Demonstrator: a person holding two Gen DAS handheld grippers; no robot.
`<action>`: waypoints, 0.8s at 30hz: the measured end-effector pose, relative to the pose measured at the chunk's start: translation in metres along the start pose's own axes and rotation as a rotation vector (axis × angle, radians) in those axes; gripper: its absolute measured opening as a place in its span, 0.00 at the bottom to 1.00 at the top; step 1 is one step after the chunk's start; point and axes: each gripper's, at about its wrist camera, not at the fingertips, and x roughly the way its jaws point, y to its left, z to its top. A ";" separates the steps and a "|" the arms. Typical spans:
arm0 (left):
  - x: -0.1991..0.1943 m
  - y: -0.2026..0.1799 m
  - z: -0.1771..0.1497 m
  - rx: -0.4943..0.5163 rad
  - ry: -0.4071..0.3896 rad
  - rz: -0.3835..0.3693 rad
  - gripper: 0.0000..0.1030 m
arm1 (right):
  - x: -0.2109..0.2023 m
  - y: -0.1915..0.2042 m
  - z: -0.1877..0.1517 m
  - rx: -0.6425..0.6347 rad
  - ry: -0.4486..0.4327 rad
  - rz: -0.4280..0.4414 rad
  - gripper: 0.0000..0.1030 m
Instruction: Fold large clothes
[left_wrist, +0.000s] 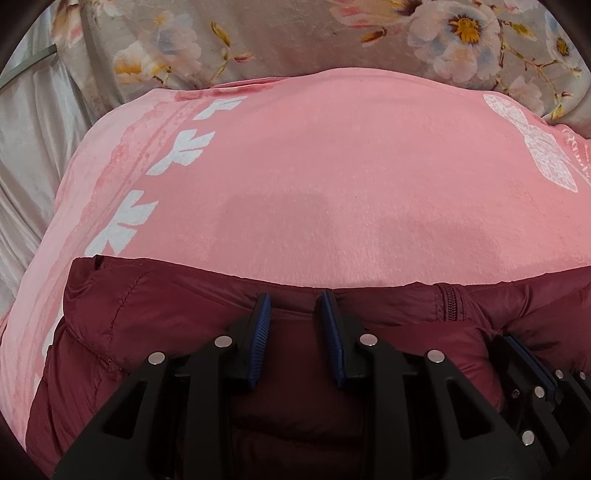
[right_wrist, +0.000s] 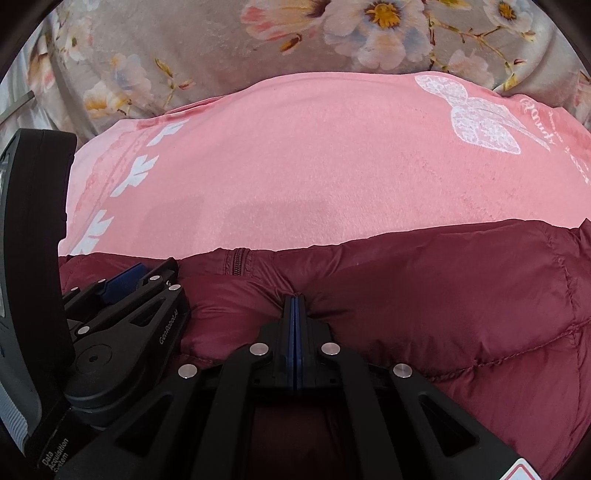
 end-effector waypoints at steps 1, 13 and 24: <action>0.000 0.000 0.000 -0.001 -0.001 0.002 0.27 | 0.000 0.000 0.000 0.002 -0.001 0.001 0.00; -0.020 0.019 -0.004 -0.004 0.014 -0.088 0.34 | -0.015 0.003 -0.001 -0.006 0.007 -0.020 0.02; -0.091 0.077 -0.094 -0.011 0.002 -0.102 0.78 | -0.082 0.041 -0.092 -0.059 0.010 0.041 0.09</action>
